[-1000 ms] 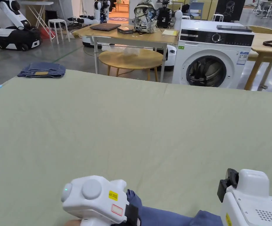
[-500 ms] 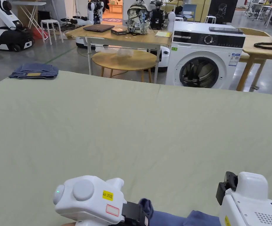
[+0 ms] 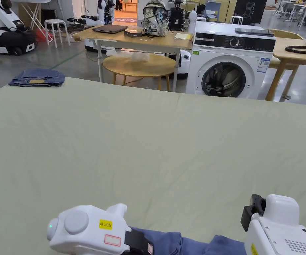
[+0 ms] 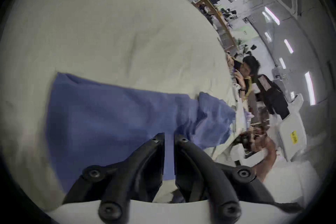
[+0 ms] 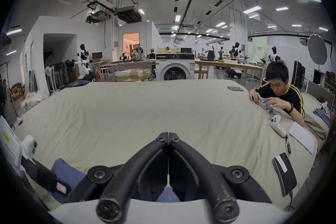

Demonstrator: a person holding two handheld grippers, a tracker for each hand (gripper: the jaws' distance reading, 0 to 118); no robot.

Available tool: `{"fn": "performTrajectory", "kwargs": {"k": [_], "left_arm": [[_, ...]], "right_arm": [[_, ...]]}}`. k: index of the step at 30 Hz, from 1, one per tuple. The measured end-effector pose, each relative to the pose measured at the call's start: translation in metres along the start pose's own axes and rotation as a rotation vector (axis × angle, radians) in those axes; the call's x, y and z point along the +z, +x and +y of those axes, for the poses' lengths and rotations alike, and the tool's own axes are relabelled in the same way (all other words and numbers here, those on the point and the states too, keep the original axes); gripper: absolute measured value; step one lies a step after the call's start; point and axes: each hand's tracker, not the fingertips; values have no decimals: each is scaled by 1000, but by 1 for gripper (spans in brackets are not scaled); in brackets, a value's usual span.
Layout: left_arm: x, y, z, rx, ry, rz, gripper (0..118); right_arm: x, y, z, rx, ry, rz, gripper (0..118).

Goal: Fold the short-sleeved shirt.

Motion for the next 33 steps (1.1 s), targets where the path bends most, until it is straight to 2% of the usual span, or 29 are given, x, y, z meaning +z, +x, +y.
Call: {"fn": "performTrajectory", "kwargs": {"k": [2,6,7,10,13,15,19,23,28,29,31,33], "left_arm": [[-18,-4,-4,17,-16,-87,6],[-47,2,-12,33,-27,-159,6],[-55,2,-13,31,-35,-154,6],[-75,2,-18,-4,-76,-19,0],[-74,1,-18,22,-59,-45,0],[-72,-1,-15,-9,-68,-25,0],[-48,13,-12,-33,-54,-75,0],[5,17,-4,-42,42,-125,0],[69,-26,10,-36,148,-34,0],[79,-37,11,-27,152,-24,6],[94,-59,10,16,162,-9,40],[101,-81,7,84,181,-31,66]], "right_arm": [[0,1,-1,2,-2,-2,0],[-1,3,-3,4,-11,-9,0],[-1,4,-4,7,-12,-12,0],[0,6,-4,7,-13,-15,0],[2,8,-3,7,-13,-19,0],[2,10,-3,6,-10,-23,0],[1,11,0,2,-4,-23,0],[0,7,5,3,4,-13,0],[-2,1,10,20,16,8,0],[-2,-1,10,22,16,12,0],[-3,-4,11,20,15,26,0],[-3,-6,11,13,13,35,0]]}}
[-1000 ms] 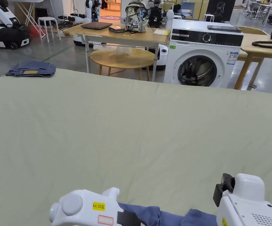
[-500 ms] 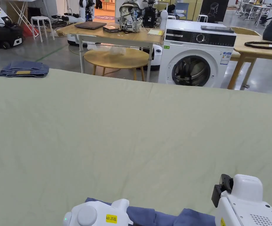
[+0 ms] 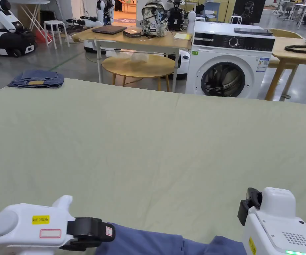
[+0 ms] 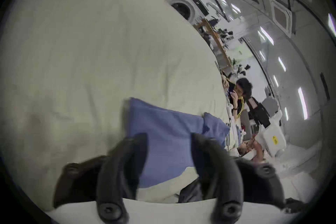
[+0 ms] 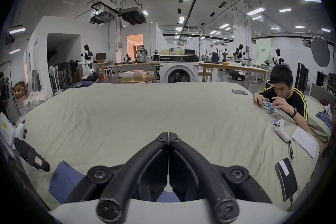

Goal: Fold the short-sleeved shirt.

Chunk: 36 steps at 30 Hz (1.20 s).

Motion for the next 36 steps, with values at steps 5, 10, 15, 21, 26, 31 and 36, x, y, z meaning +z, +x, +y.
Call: {"fn": "performTrajectory", "kwargs": {"k": [5,10,15,21,26,31,36], "left_arm": [[-9,-32,-4,75,-34,-7,68],[-48,-59,-18,176,-117,-268,68],[-67,-59,-21,178,-84,-273,31],[-59,-66,-19,153,-51,-210,3],[-26,-43,-9,77,-6,-188,2],[33,-14,4,21,52,-107,2],[82,-2,22,-54,111,61,2]], "right_arm": [[-1,-4,0,-5,-5,15,0],[0,-5,0,-2,-4,11,0],[2,-2,-2,-13,-8,1,0],[4,-2,-4,-15,-16,-3,0],[3,0,-1,-12,-13,-6,0],[1,-1,1,-8,-9,0,0],[-2,-6,2,-5,-6,17,0]]}}
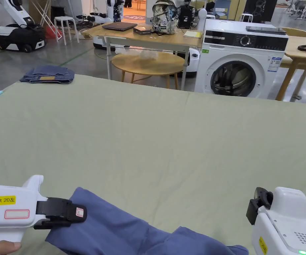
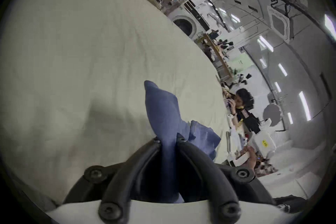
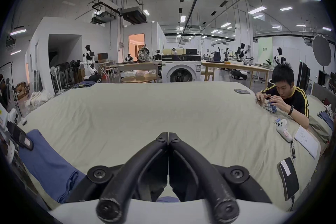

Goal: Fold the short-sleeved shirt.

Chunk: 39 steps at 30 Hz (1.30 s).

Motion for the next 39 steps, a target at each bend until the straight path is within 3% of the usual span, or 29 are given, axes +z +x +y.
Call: {"fn": "performTrajectory", "kwargs": {"k": [4,15,25,35,39], "left_arm": [[-2,31,1,-49,-13,57,2],[-59,138,-28,-177,-111,-20,2],[-170,199,-71,-234,-286,-16,2],[-261,183,-106,-207,-377,105,3],[-242,183,-102,-136,-377,-17,41]], "right_arm": [[-1,-3,0,-10,1,14,0],[1,8,-1,-6,0,5,0],[8,26,-1,-26,1,-31,0],[17,40,-4,-35,-3,-63,0],[18,42,-5,-39,-4,-67,0]]}}
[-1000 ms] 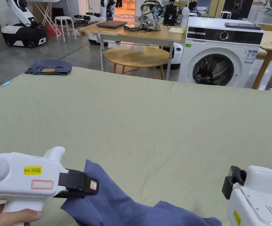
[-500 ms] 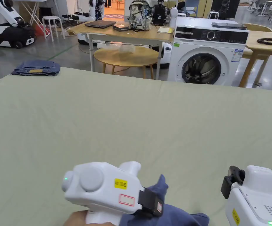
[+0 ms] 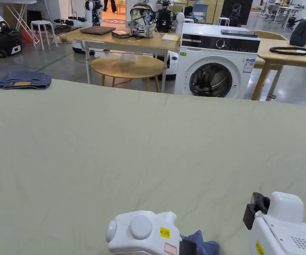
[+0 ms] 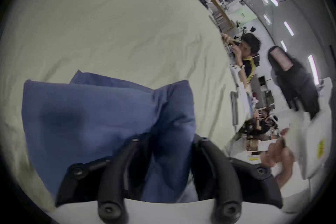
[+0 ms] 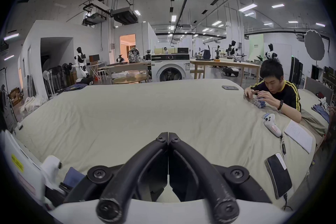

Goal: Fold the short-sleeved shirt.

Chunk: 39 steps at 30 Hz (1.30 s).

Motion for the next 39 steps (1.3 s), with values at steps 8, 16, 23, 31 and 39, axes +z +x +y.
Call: {"fn": "performTrajectory", "kwargs": {"k": [8,16,23,31,39], "left_arm": [[51,-4,5,-32,114,-115,14],[-37,-27,-1,73,-65,-168,3],[-69,-24,-14,66,-35,-130,0],[-16,6,-3,-119,78,-10,0],[94,8,2,-338,659,310,0]], "right_arm": [[3,3,-2,-9,0,0,0],[6,7,-5,-13,-7,-4,0],[8,16,-8,-11,-14,-21,0],[8,17,-5,-12,0,-25,0],[1,-1,6,11,70,-16,0]]}}
